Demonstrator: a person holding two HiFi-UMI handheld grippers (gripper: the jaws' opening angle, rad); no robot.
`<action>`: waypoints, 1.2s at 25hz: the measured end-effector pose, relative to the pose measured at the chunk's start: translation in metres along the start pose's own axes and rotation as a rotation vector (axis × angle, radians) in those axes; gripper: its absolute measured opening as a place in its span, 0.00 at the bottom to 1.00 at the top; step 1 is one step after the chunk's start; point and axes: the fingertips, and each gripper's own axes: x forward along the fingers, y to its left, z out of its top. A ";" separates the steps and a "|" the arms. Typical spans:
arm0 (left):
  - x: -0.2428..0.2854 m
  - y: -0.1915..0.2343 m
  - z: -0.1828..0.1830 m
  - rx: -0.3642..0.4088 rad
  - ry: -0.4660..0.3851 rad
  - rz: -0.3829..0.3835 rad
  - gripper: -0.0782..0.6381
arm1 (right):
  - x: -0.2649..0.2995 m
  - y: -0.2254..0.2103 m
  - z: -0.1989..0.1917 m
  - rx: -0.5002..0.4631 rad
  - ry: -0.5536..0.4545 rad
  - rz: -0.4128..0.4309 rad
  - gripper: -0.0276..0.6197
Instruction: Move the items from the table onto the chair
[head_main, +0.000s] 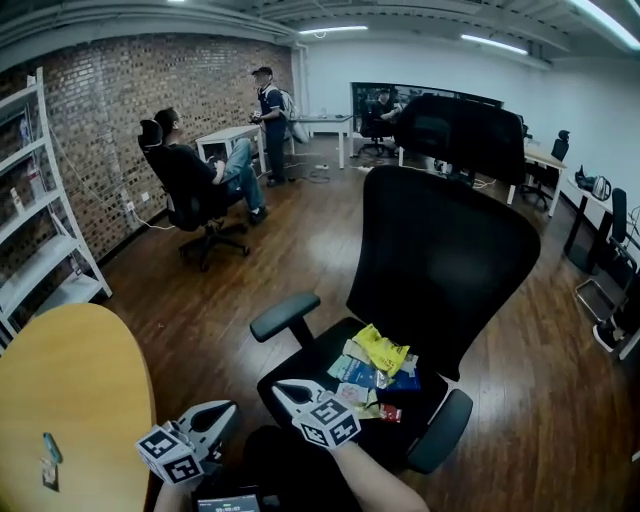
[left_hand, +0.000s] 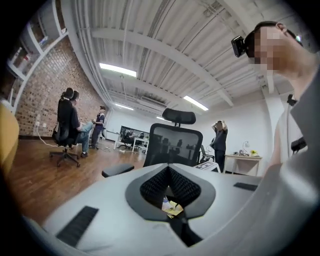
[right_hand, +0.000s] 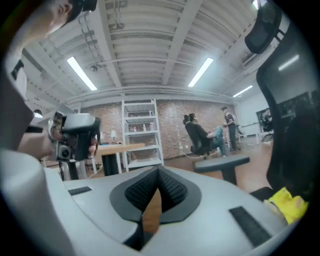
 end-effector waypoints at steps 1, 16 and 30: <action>-0.009 -0.001 0.012 0.006 -0.015 -0.002 0.12 | 0.006 0.015 0.022 0.002 -0.028 0.044 0.05; -0.208 0.013 0.097 0.122 -0.146 0.275 0.12 | 0.095 0.274 0.138 -0.056 -0.098 0.650 0.05; -0.418 0.021 0.055 0.113 -0.152 0.721 0.12 | 0.145 0.476 0.102 -0.086 -0.012 1.015 0.05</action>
